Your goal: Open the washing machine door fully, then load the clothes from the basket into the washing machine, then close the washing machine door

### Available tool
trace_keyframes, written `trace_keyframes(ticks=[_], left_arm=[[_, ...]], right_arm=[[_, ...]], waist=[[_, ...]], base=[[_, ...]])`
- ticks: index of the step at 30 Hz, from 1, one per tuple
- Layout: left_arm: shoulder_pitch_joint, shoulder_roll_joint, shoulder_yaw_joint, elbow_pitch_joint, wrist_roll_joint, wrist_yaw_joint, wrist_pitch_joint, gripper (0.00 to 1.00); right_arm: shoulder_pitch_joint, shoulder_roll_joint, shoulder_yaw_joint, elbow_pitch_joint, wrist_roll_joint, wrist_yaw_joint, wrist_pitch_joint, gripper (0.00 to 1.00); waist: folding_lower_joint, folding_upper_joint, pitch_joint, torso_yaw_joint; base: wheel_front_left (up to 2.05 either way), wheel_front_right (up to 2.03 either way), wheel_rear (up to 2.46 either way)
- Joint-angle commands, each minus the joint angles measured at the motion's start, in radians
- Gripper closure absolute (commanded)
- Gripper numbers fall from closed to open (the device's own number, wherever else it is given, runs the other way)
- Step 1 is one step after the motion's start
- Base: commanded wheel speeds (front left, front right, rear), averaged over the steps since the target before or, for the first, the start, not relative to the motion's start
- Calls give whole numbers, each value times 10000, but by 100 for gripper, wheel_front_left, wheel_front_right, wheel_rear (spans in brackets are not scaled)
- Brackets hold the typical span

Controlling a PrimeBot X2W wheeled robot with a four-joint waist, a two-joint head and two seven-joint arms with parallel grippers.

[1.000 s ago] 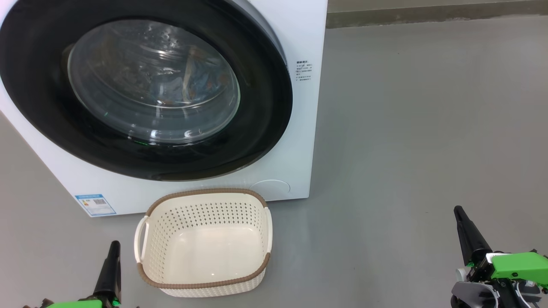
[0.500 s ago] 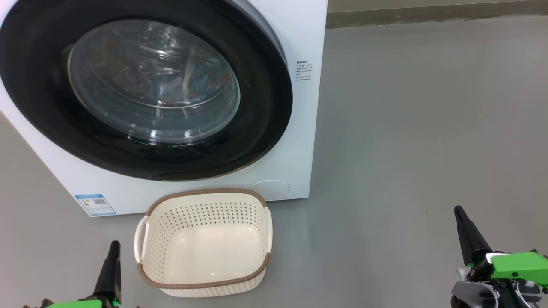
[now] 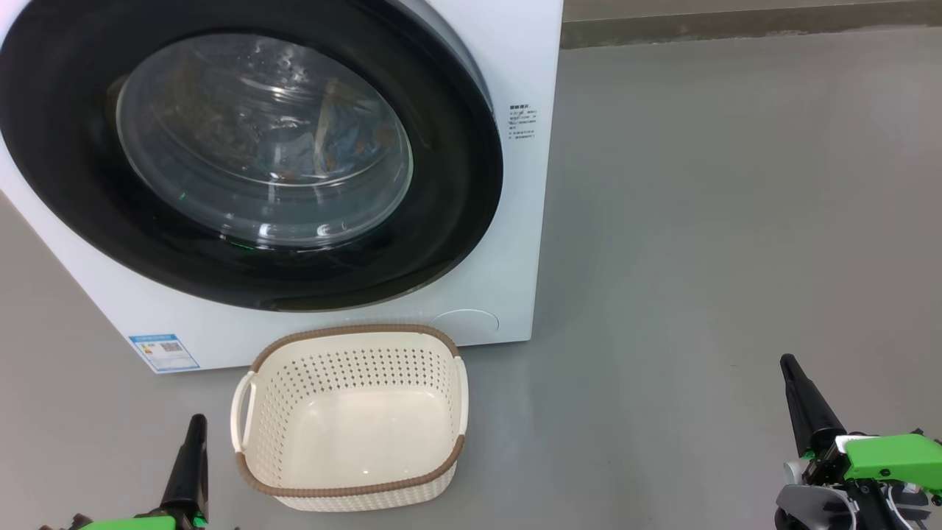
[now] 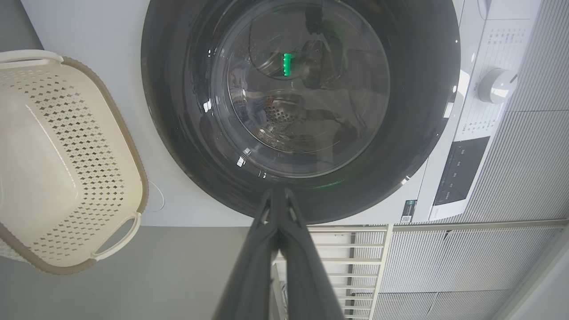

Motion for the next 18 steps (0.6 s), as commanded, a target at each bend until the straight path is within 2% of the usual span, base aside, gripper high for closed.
trace_keyframes(ticks=[1,18], left_arm=[[-425,95,265,-309,-83,8,61,100],[-425,95,265,-309,-83,8,60,100]], right_arm=[[-400,-79,185,-297,46,17,43,100],[-400,-79,185,-297,47,17,43,100]], waist=[[0,0,0,0],[0,0,0,0]], base=[[0,0,0],[0,0,0]])
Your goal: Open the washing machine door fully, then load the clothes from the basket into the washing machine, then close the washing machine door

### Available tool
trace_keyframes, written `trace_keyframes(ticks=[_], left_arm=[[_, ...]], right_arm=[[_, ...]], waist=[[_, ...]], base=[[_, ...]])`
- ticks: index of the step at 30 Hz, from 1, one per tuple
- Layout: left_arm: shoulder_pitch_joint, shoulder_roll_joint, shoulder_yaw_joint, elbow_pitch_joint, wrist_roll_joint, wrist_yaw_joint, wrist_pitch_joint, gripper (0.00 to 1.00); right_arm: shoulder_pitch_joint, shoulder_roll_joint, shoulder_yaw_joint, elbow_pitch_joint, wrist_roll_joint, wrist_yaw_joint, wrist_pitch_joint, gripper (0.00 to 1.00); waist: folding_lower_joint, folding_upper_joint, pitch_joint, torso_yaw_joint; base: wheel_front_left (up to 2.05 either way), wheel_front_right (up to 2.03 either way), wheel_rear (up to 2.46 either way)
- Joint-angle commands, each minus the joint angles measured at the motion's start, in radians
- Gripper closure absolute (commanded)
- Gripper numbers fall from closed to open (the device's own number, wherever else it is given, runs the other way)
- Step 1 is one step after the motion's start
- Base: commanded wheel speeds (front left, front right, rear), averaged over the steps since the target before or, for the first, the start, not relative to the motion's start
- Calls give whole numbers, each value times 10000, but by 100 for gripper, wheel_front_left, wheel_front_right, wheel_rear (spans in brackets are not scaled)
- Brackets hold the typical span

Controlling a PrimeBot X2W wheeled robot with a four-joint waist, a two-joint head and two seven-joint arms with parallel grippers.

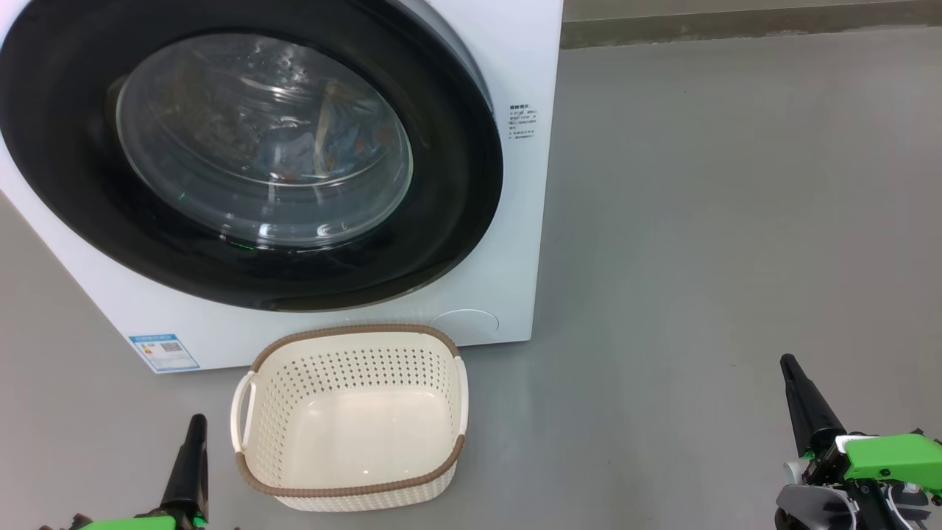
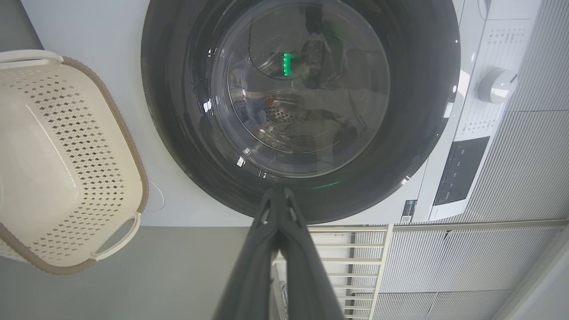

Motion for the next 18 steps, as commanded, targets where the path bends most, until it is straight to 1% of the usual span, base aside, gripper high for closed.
trace_keyframes(ticks=[1,18], left_arm=[[-425,95,265,-309,-81,8,60,100],[-425,95,265,-309,-81,8,60,100]], right_arm=[[-400,-79,185,-297,47,17,43,100],[-400,-79,186,-297,47,17,42,100]], waist=[[0,-1,0,0],[0,-1,0,0]], base=[[0,0,0],[0,0,0]])
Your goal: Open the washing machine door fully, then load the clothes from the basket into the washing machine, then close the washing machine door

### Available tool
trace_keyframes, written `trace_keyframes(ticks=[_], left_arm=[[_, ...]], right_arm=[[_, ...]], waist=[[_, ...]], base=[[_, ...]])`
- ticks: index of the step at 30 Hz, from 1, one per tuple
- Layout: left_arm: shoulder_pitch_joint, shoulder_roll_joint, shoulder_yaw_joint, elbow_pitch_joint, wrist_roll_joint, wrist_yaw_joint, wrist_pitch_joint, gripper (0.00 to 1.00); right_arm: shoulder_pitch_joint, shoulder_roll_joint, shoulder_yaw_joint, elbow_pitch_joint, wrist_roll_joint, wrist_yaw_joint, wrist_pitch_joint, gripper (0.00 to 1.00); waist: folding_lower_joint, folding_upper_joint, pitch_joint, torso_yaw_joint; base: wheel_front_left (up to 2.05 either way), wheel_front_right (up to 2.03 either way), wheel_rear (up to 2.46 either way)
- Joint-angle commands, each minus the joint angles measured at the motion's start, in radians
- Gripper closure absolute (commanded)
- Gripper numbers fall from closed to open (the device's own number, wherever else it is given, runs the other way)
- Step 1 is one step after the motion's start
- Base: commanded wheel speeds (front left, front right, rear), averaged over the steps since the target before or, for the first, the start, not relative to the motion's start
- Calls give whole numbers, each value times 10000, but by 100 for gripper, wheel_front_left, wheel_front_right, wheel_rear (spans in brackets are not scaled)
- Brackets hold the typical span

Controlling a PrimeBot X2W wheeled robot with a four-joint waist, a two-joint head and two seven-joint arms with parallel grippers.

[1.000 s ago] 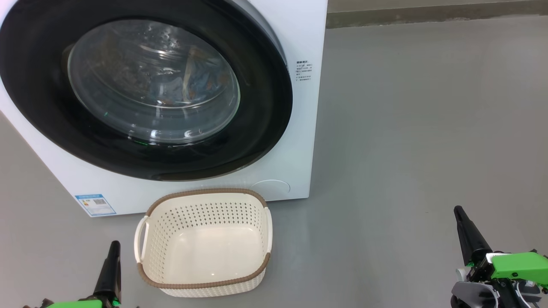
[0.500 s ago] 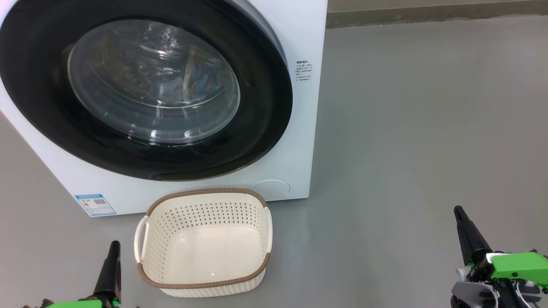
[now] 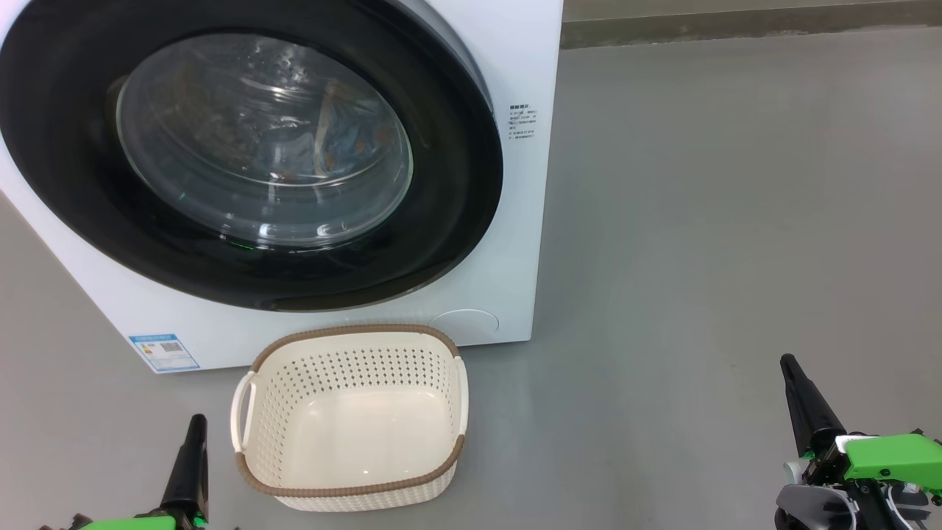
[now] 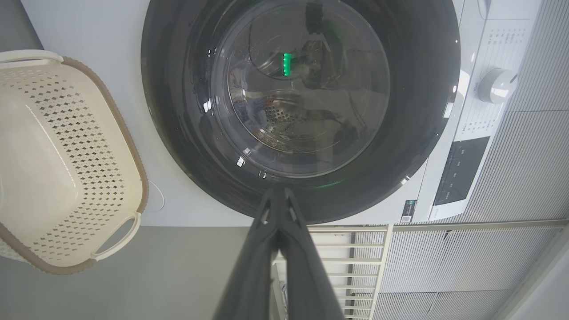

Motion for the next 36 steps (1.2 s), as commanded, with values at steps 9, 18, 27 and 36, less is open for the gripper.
trace_keyframes(ticks=[9,18,27,36], left_arm=[[-425,95,265,-309,-81,8,60,100],[-425,95,265,-309,-81,8,60,100],[-425,95,265,-309,-81,7,60,100],[-425,95,264,-309,-82,7,60,100]], right_arm=[[-400,-79,186,-297,47,17,42,100],[-400,-79,186,-297,48,17,42,100],[-400,-79,187,-297,48,17,42,100],[-400,-79,187,-297,48,17,41,100]], waist=[[0,0,0,0],[0,0,0,0],[0,0,0,0],[0,0,0,0]], base=[[0,0,0],[0,0,0],[0,0,0],[0,0,0]])
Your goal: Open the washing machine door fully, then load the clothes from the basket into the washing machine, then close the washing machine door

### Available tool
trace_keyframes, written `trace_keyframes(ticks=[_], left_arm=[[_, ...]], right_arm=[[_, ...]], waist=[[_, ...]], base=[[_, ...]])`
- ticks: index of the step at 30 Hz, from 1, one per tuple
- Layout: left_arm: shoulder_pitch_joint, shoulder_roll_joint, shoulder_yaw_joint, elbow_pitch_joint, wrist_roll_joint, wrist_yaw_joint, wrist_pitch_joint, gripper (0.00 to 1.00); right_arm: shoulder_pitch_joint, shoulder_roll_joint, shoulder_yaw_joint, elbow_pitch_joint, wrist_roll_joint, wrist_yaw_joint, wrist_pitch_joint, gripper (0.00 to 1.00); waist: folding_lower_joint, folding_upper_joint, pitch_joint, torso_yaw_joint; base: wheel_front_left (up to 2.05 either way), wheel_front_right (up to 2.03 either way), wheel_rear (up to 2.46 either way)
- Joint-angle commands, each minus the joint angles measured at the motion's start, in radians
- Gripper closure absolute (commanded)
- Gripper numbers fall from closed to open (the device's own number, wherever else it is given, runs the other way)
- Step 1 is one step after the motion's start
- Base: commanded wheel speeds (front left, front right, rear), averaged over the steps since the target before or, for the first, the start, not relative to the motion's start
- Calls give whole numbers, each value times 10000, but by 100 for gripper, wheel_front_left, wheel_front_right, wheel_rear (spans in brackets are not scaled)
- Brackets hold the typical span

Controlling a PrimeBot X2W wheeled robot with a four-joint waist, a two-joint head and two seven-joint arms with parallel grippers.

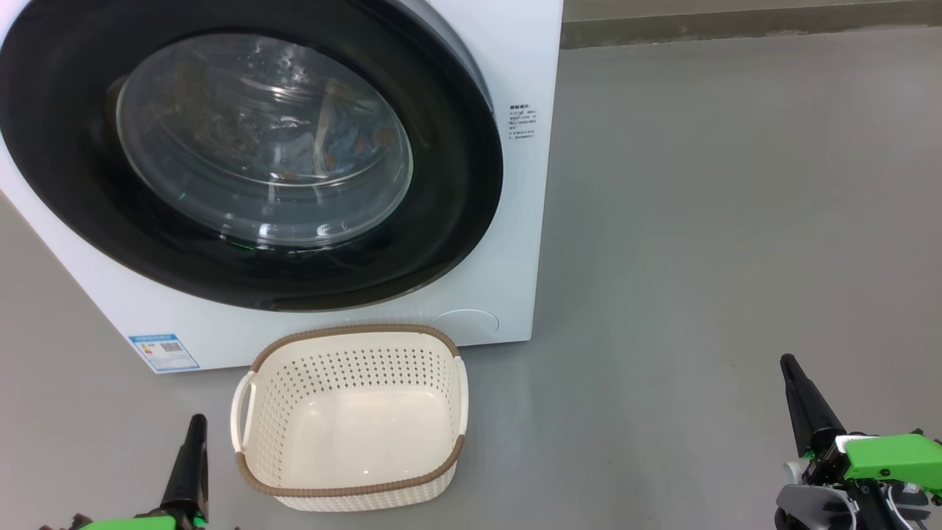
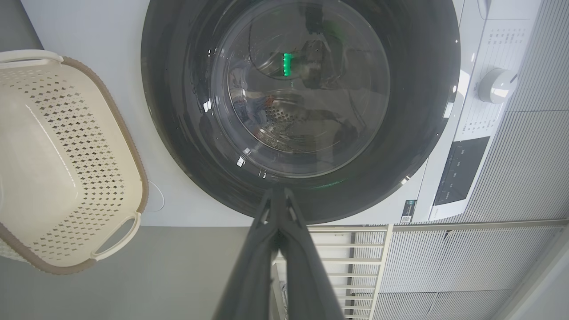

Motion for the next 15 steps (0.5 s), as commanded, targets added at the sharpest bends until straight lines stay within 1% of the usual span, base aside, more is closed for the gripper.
trace_keyframes(ticks=[1,15], left_arm=[[-425,95,266,-309,-82,7,60,100],[-425,95,266,-309,-82,7,60,100]], right_arm=[[-400,-79,187,-297,48,17,41,100],[-400,-79,187,-297,48,17,41,100]], waist=[[-1,0,0,0],[-1,0,0,0]], base=[[0,0,0],[0,0,0]])
